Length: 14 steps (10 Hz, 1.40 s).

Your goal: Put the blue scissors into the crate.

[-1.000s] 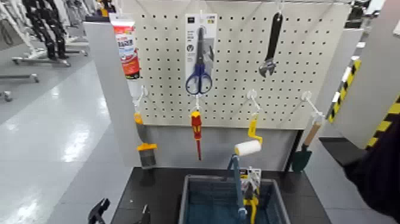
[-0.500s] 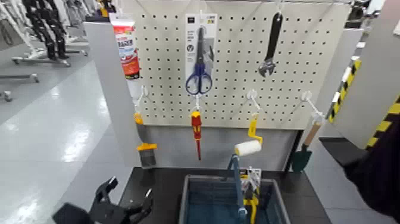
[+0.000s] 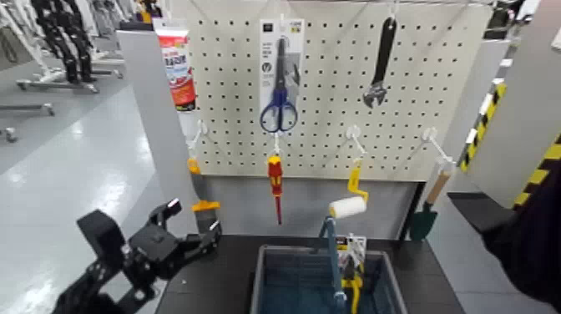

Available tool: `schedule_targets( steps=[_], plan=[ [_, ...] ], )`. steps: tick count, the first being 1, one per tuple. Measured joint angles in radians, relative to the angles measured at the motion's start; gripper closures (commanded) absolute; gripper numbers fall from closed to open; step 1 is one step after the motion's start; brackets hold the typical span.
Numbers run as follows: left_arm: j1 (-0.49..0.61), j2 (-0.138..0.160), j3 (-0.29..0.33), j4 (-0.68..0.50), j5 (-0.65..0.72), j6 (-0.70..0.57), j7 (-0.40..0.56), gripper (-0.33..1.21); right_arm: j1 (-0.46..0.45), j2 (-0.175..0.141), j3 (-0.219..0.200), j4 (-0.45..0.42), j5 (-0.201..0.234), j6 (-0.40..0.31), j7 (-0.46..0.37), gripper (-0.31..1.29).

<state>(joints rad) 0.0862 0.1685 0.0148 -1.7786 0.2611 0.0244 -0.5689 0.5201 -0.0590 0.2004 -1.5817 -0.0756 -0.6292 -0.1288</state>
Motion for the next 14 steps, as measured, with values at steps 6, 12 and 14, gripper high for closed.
schedule_targets(
  steps=[6, 12, 14],
  plan=[
    [-0.206, 0.024, -0.046, 0.064, 0.059, 0.033, -0.133, 0.13, -0.007, -0.001, 0.009, 0.004, 0.000, 0.002, 0.000, 0.07],
    [-0.380, 0.033, -0.132, 0.180, 0.099, -0.024, -0.191, 0.14, -0.013, -0.004, 0.014, 0.004, -0.001, 0.005, 0.000, 0.07],
    [-0.439, 0.037, -0.159, 0.222, 0.102, -0.043, -0.210, 0.14, -0.014, -0.005, 0.014, 0.003, -0.001, 0.005, 0.000, 0.07]
  ],
)
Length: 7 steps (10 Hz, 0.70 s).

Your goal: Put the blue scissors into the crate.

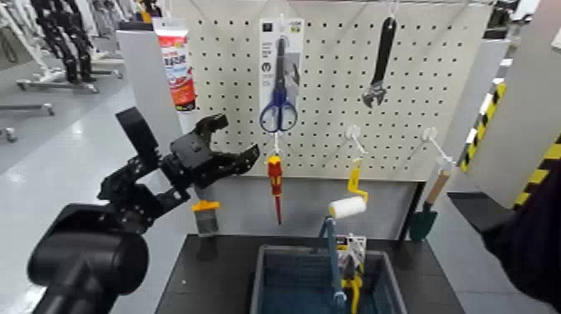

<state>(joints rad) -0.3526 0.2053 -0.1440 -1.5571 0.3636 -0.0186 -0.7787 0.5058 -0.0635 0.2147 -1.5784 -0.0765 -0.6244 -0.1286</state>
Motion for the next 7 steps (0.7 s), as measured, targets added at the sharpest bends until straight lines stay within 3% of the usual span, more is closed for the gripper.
schedule_targets(
  steps=[3, 7],
  plan=[
    [-0.097, 0.004, -0.044, 0.064, 0.015, -0.034, -0.030, 0.14, -0.004, 0.000, 0.000, 0.001, 0.000, 0.002, 0.006, 0.07],
    [-0.216, -0.017, -0.090, 0.161, 0.013, -0.084, -0.057, 0.14, -0.008, 0.000, -0.006, 0.003, -0.001, 0.004, 0.018, 0.07]
  ],
)
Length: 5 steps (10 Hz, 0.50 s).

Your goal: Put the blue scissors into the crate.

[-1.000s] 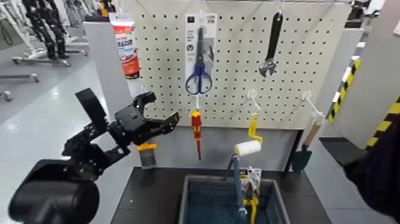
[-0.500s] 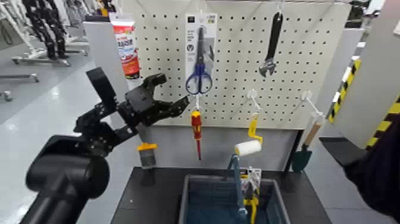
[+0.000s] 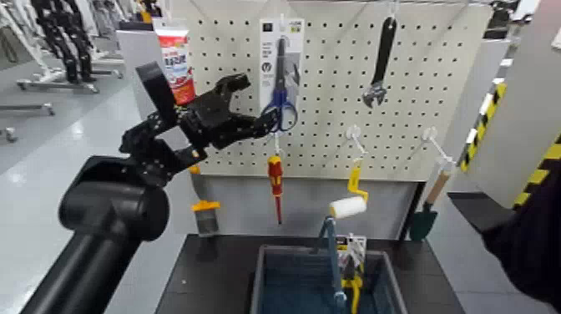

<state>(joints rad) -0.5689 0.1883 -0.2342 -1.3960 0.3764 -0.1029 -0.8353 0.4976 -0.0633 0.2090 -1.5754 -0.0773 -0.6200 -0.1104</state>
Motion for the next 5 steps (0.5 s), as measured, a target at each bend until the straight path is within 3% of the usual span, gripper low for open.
schedule_targets(
  steps=[5],
  plan=[
    [-0.105, -0.015, -0.047, 0.107, -0.005, -0.042, -0.028, 0.15, -0.004, 0.002, -0.001, 0.002, -0.005, 0.000, 0.010, 0.07]
  ],
)
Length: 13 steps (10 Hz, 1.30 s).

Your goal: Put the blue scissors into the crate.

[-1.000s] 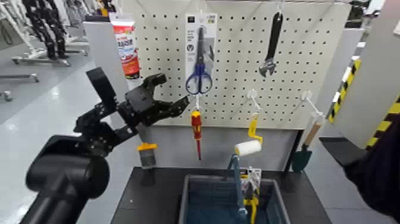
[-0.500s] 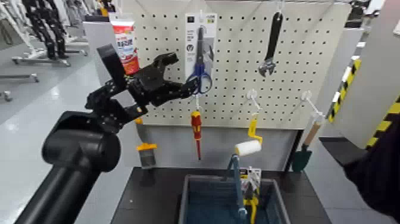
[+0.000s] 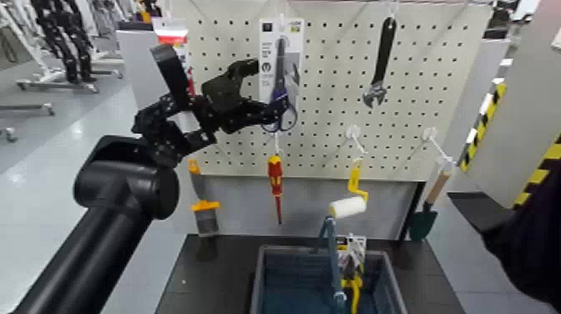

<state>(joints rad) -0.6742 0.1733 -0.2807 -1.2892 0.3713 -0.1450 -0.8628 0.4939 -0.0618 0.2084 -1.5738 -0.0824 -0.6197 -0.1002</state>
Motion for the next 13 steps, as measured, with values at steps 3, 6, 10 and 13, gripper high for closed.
schedule_targets(
  steps=[3, 6, 10, 13],
  plan=[
    [-0.016, -0.002, -0.001, 0.007, -0.016, 0.012, -0.011, 1.05, 0.000, 0.001, 0.003, 0.000, 0.000, 0.000, 0.001, 0.07],
    [-0.022, -0.003, -0.004, -0.008, -0.042, 0.063, -0.003, 1.18, 0.000, 0.000, 0.005, 0.000, -0.002, 0.000, 0.001, 0.07],
    [-0.022, -0.003, 0.003, -0.028, -0.062, 0.084, 0.015, 1.18, 0.000, 0.000, 0.007, 0.000, -0.002, 0.000, 0.000, 0.07],
    [-0.020, -0.001, 0.009, -0.034, -0.067, 0.085, 0.016, 1.18, 0.000, -0.001, 0.008, 0.000, -0.002, 0.000, 0.000, 0.07]
  ],
)
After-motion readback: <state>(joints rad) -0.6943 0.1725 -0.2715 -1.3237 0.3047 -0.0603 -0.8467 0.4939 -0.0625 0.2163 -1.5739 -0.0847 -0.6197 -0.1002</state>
